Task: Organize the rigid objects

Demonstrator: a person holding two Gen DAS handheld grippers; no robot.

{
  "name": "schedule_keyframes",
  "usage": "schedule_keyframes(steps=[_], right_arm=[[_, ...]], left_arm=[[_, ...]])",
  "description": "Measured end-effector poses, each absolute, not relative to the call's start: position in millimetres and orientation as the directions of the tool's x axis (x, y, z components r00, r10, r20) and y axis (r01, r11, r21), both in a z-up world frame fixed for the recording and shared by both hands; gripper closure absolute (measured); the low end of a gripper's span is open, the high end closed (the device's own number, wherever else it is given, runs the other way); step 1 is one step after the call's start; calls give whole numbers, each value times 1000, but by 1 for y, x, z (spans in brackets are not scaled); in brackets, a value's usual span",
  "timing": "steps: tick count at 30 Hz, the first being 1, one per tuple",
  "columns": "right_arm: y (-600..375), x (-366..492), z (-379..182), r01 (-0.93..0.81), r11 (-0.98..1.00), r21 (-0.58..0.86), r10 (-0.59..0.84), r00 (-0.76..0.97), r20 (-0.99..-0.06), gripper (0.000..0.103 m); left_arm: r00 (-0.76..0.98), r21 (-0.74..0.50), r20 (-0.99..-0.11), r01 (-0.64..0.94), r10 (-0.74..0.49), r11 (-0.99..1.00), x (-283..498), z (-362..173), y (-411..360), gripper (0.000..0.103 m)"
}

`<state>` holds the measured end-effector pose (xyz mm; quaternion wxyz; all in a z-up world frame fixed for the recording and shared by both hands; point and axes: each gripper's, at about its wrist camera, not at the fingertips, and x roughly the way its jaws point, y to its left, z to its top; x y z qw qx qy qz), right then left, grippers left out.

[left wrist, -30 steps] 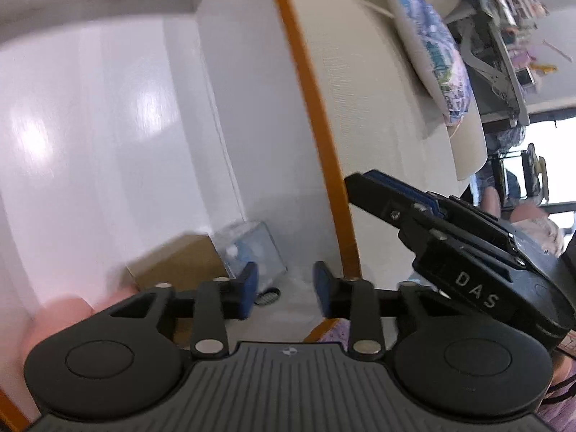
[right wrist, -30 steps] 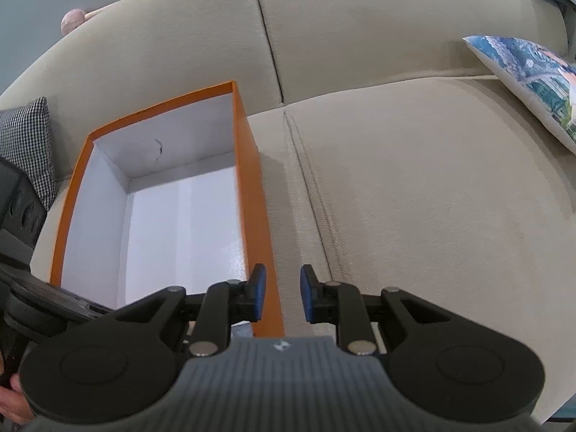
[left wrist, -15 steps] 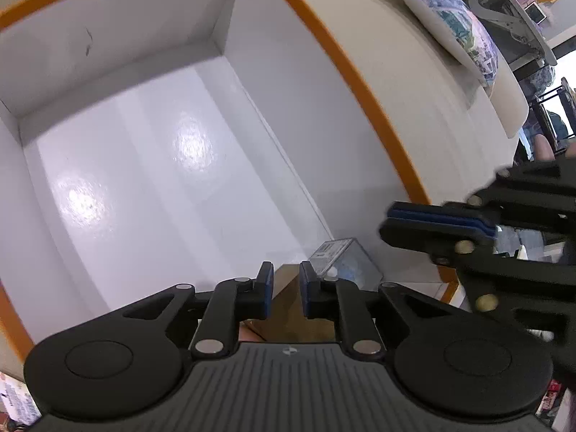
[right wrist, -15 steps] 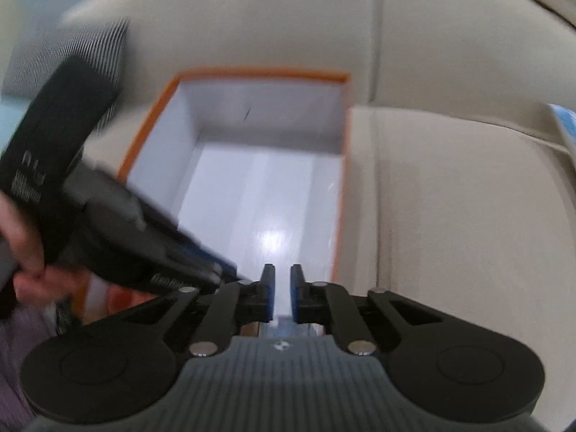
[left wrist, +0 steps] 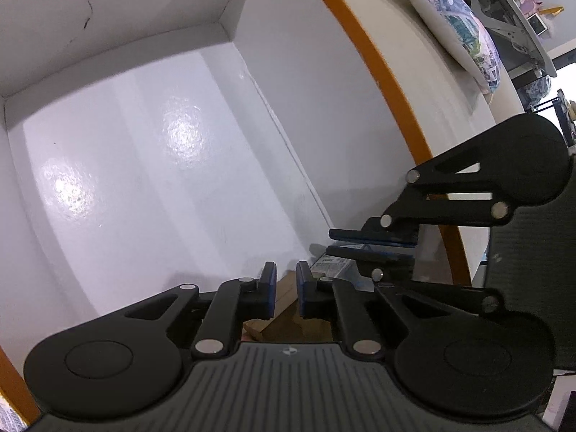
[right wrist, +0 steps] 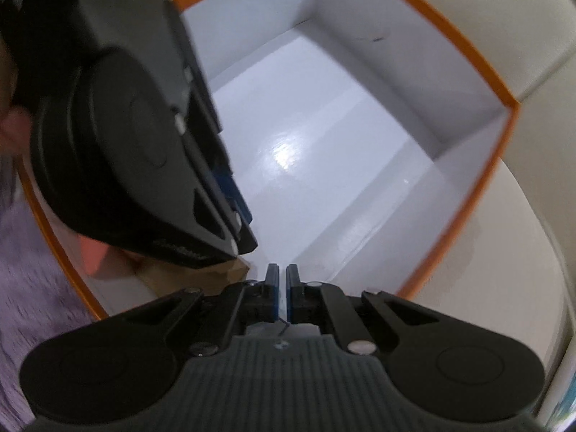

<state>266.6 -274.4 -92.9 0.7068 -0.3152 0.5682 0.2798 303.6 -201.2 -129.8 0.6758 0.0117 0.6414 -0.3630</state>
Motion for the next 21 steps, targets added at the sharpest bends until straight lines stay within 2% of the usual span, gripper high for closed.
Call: schedule_keyframes(steps=[6, 12, 21], right_arm=[[-270, 264, -109, -814, 570, -114, -9, 132, -991, 101], [-270, 270, -112, -808, 581, -98, 1, 122, -993, 102], [-287, 263, -65, -685, 719, -118, 77, 247, -966, 101]], left_arm=[[-106, -467, -869, 500, -483, 730, 305, -133, -201, 93], [-90, -453, -877, 479, -472, 751, 304, -136, -197, 93], [89, -453, -819, 505, -566, 735, 289, -81, -162, 93]])
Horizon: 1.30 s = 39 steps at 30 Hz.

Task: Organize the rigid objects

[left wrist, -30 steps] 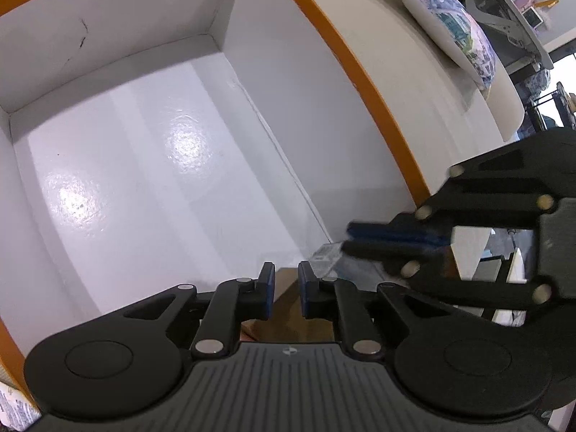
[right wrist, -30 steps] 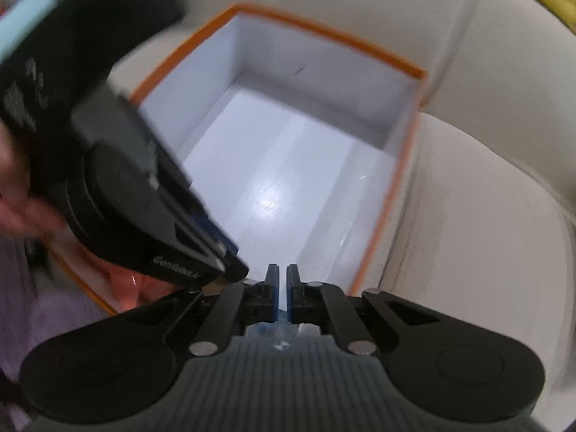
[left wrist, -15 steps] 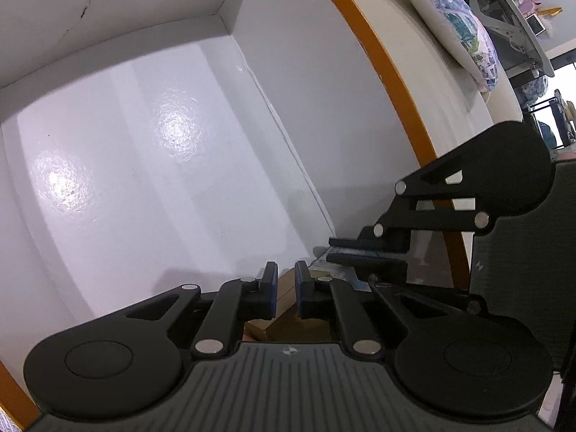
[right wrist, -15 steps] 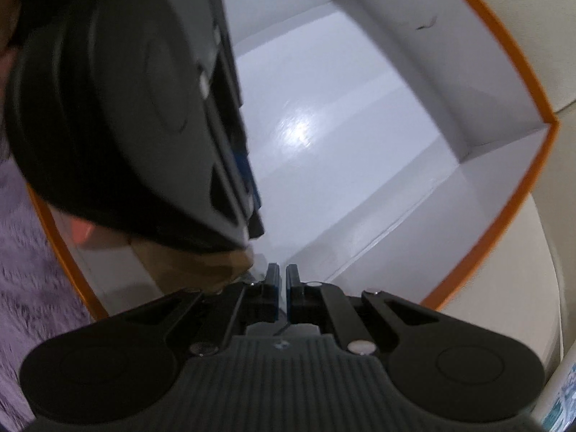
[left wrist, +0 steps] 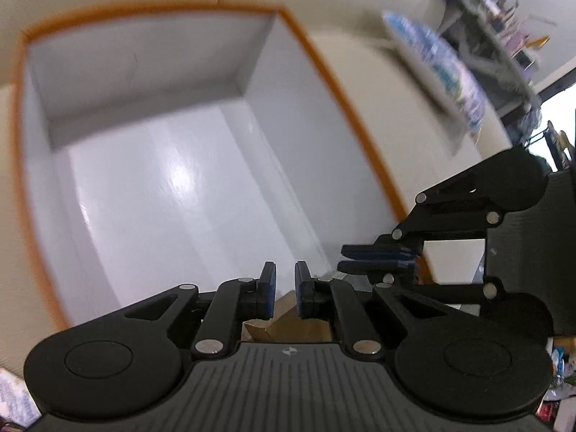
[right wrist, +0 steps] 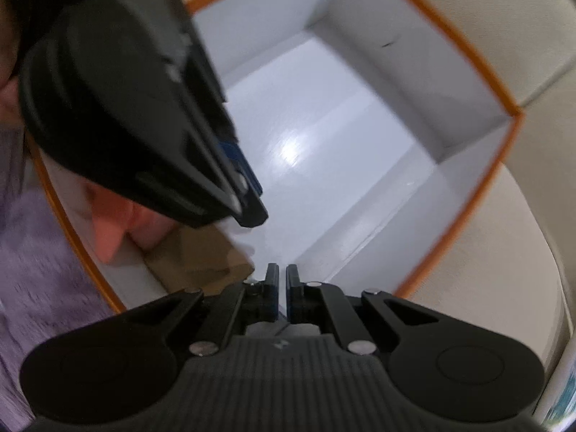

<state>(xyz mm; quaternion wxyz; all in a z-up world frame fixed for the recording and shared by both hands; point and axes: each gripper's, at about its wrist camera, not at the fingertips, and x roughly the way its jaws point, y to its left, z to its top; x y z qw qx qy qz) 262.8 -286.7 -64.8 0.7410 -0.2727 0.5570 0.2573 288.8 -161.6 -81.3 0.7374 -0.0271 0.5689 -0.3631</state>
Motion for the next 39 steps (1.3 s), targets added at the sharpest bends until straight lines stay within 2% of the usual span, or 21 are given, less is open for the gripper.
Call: schedule_keyframes(steps=[4, 7, 10, 11, 12, 13, 14, 21, 24, 29, 34, 37, 39], right_arm=[[-295, 247, -36, -552, 828, -104, 122, 359, -925, 98], [-301, 231, -12, -448, 893, -41, 182, 443, -878, 88], [-297, 212, 5, -381, 925, 18, 229, 518, -824, 87], [-294, 204, 9, -361, 932, 30, 236, 544, -805, 82], [-290, 197, 11, -335, 941, 41, 237, 570, -787, 78], [-287, 189, 12, -313, 948, 57, 240, 586, -774, 70], [-285, 183, 12, -290, 953, 88, 252, 599, -760, 67], [-238, 138, 8, -265, 918, 296, 397, 604, -691, 67], [-211, 128, -6, -255, 889, 379, 456, 553, -697, 62], [-163, 128, -37, -227, 876, 426, 482, 470, -740, 59], [-125, 132, -67, -232, 877, 421, 481, 413, -774, 53], [-116, 130, -80, -218, 880, 422, 475, 381, -793, 53], [-112, 132, -89, -202, 888, 413, 460, 372, -806, 53]], left_arm=[[205, -440, -774, 506, -599, 741, 266, -45, -128, 93], [306, -415, -749, 474, -587, 776, 244, -22, -99, 92], [377, -420, -722, 427, -580, 800, 220, -5, -65, 92], [393, -421, -718, 413, -575, 808, 213, -1, -54, 92], [408, -414, -721, 395, -560, 820, 205, 2, -43, 92], [420, -405, -727, 376, -543, 833, 200, 3, -33, 92], [429, -394, -737, 354, -522, 848, 193, 3, -23, 92], [461, -303, -825, 126, -327, 944, 158, -15, 48, 92], [441, -284, -849, 84, -292, 955, 149, -28, 70, 92], [457, -162, -871, 83, -182, 983, 132, -49, 90, 92], [468, -156, -866, 85, -177, 984, 120, -75, 103, 88], [455, -214, -860, 90, -231, 973, 118, -86, 108, 88], [465, -246, -845, 100, -264, 964, 120, -86, 110, 84]])
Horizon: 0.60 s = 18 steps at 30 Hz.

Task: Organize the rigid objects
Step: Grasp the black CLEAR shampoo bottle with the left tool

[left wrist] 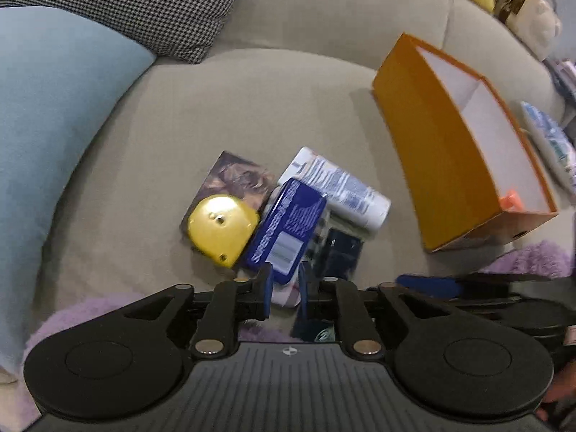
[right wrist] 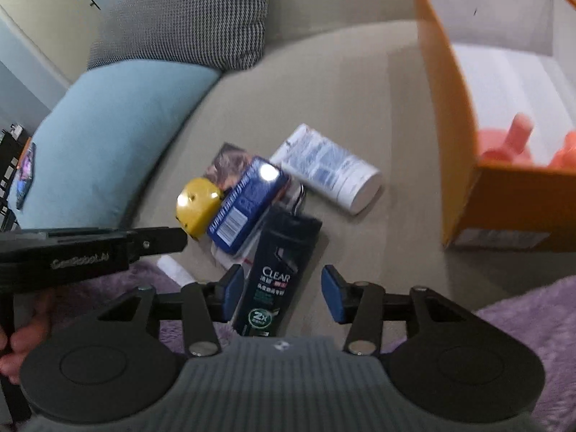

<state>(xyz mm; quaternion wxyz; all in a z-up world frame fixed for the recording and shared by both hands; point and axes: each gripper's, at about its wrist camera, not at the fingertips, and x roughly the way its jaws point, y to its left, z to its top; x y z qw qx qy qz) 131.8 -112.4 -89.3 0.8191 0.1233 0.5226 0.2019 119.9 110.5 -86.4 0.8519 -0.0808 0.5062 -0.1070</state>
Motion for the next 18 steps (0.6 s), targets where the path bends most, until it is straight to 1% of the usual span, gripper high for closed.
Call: schedule_keyframes(steps=[2, 3, 5, 7, 9, 10, 11, 12, 14, 16, 18], right_arm=[[-111, 135, -96, -184, 891, 415, 454, 360, -815, 53], [-110, 138, -99, -176, 890, 421, 456, 349, -819, 53], [-108, 139, -101, -166, 894, 416, 448, 345, -825, 54], [-106, 140, -99, -181, 911, 371, 412, 365, -835, 54], [-104, 141, -96, -208, 928, 308, 367, 388, -845, 59], [-104, 143, -98, -213, 930, 301, 363, 383, -850, 67], [-106, 144, -100, -209, 929, 306, 365, 371, -854, 71], [-108, 144, -101, -204, 930, 306, 363, 368, -856, 73], [-108, 142, -103, -219, 941, 259, 327, 386, -863, 73], [-108, 140, -103, -235, 947, 220, 301, 402, -865, 73], [-110, 141, -107, -227, 944, 239, 313, 389, -866, 73]], left_arm=[[457, -288, -840, 82, -293, 954, 122, -90, 116, 84], [448, -285, -845, 81, -290, 955, 123, -92, 115, 84], [420, -249, -862, 140, -285, 958, 124, -95, 106, 84], [374, -251, -874, 199, -310, 947, 126, -99, 97, 84], [326, -267, -884, 235, -334, 935, 131, -105, 91, 77], [296, -261, -897, 244, -328, 934, 135, -109, 87, 76], [273, -247, -910, 250, -313, 936, 139, -113, 84, 75], [252, -233, -921, 258, -298, 938, 141, -116, 80, 75], [213, -215, -936, 281, -279, 935, 146, -123, 72, 72], [184, -191, -950, 297, -252, 936, 149, -128, 65, 72], [148, -185, -959, 309, -240, 933, 154, -135, 57, 72]])
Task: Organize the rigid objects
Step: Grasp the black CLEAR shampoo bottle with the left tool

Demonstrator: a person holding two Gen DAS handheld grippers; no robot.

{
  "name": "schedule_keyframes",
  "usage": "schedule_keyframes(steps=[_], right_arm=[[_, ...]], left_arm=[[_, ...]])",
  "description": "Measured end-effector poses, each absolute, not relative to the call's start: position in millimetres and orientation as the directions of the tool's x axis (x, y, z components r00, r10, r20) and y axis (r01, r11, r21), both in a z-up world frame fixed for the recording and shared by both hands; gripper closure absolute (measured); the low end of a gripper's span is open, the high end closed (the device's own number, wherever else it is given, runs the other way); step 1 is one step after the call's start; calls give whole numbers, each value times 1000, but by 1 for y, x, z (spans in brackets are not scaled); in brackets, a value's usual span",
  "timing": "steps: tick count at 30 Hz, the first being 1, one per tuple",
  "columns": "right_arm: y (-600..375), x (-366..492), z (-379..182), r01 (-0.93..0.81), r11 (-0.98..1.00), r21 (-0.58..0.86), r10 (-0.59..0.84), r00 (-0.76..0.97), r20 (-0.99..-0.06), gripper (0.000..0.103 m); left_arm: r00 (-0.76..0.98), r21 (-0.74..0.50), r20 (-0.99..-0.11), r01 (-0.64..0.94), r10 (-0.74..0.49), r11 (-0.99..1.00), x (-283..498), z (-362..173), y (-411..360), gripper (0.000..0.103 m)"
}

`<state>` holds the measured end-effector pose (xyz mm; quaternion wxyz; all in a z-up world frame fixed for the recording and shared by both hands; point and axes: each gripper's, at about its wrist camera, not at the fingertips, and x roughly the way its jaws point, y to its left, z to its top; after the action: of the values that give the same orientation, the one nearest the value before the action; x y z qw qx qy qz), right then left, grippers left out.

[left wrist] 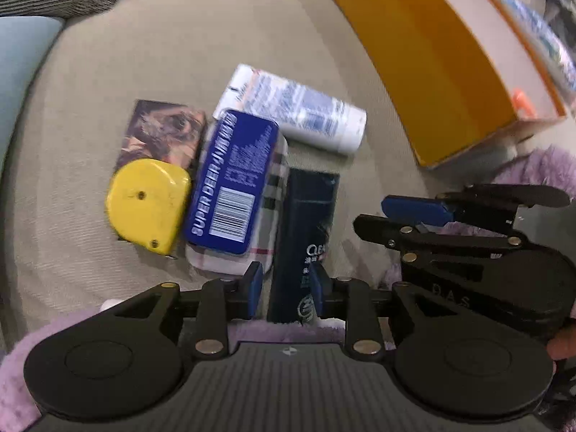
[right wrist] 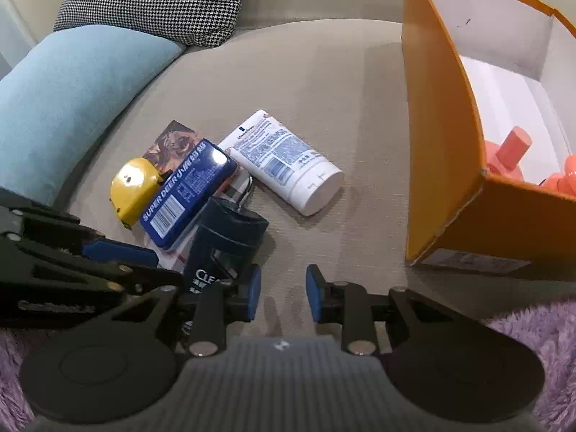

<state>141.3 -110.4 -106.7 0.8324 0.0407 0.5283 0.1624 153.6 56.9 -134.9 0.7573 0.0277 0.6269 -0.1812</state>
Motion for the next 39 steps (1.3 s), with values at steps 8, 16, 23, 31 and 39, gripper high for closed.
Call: schedule_keyframes(steps=[8, 16, 23, 31, 39], right_arm=[[-120, 140, -118, -221, 950, 221, 294, 386, -875, 82], [-129, 138, -119, -225, 955, 194, 274, 411, -869, 82], [-128, 133, -106, -280, 941, 191, 305, 454, -837, 82], [-113, 135, -92, -398, 909, 122, 325, 493, -807, 82], [-97, 161, -73, -495, 869, 10, 307, 523, -795, 81]], left_arm=[[90, -184, -973, 262, -213, 947, 164, -158, 40, 65], [132, -159, -971, 257, -198, 953, 152, -158, 32, 66], [245, -249, -923, 210, -297, 945, 134, -135, 54, 66], [387, -427, -820, 78, -422, 901, 129, -116, 102, 67], [422, -531, -775, -30, -471, 847, 134, -118, 128, 67]])
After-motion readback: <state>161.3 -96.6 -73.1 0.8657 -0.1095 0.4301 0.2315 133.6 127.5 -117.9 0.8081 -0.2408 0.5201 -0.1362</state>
